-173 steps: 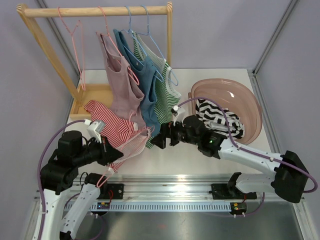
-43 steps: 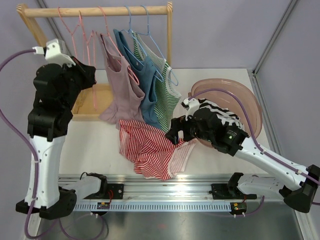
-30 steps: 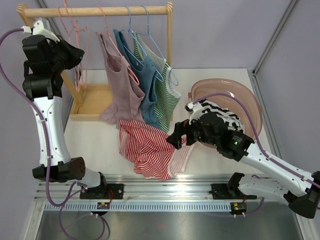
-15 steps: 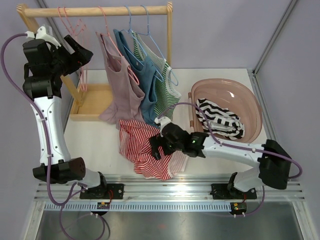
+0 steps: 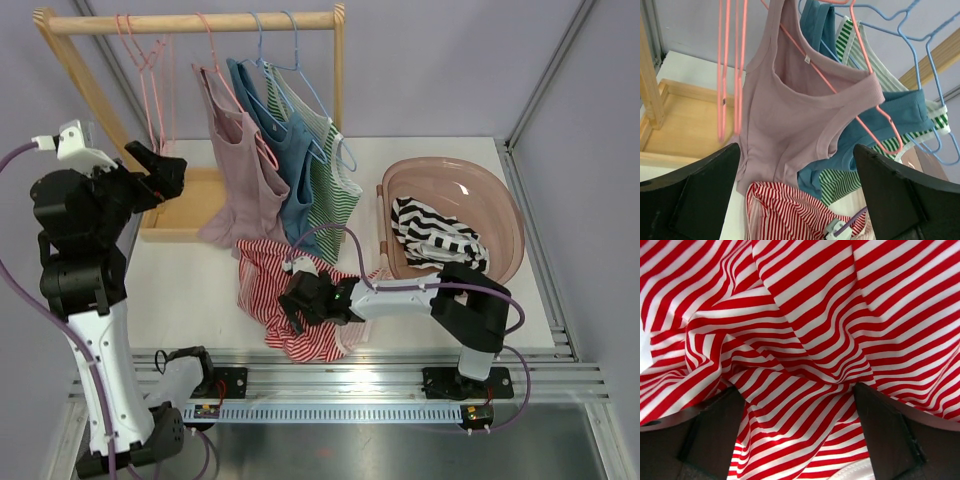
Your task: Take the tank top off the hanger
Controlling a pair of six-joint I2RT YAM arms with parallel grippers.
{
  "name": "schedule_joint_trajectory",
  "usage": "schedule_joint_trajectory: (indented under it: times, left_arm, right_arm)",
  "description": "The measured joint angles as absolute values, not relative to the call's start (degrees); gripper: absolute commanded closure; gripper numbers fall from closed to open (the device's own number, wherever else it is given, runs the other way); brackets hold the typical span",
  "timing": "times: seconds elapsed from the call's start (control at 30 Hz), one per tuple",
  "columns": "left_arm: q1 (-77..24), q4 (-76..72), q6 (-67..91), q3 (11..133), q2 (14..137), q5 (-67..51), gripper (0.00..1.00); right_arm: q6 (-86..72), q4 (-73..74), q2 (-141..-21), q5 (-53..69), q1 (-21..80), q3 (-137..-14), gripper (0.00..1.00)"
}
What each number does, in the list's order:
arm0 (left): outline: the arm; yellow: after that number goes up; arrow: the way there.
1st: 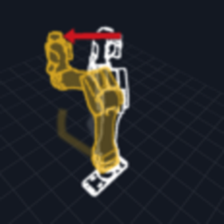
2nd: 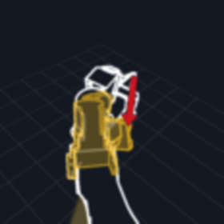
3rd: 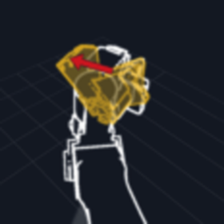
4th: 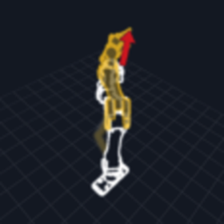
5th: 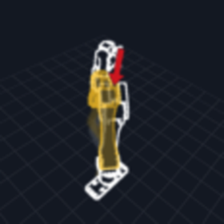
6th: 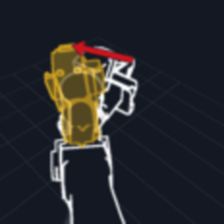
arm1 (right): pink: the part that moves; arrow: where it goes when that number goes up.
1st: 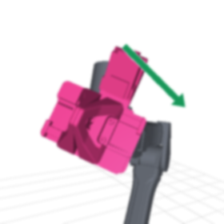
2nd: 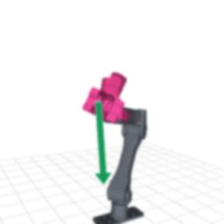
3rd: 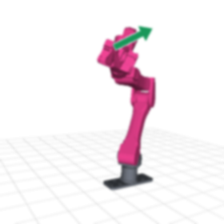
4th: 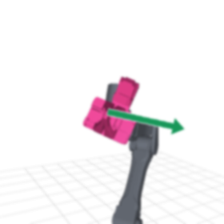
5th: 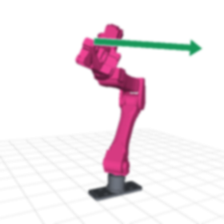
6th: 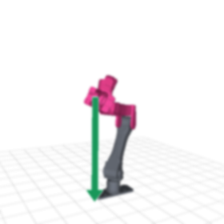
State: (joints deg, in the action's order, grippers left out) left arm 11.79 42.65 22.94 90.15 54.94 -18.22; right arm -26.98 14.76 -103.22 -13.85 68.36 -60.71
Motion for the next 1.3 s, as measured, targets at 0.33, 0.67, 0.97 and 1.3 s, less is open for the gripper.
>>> schedule_joint_trajectory:
  times: [0.33, 0.67, 0.97, 1.3]
  left_arm:
    - [10.98, 39.16, 20.34, 75.61, 42.37, -15.86, 0.01]
    - [1.15, 39.35, 17.54, 73.47, 41.28, -6.2, 0.01]
    - [-4.14, 39.22, 16.25, 73.52, 38.33, -2.02, 0.01]
    - [-5.17, 39.53, 15.51, 75.53, 38.83, -4.16, 0.01]
  right_arm:
    - [-28.29, 12.1, -100.88, -12.29, 68.86, -58.0, 1.0]
    - [-25.76, 23.18, -68.88, -18.44, 69.06, -58.06, 1.0]
    - [-23.68, 40.58, -56.34, -37.6, 69.06, -74.02, 1.0]
    - [-15.81, 48.27, -56.36, -52.36, 54.19, -82.89, 1.0]
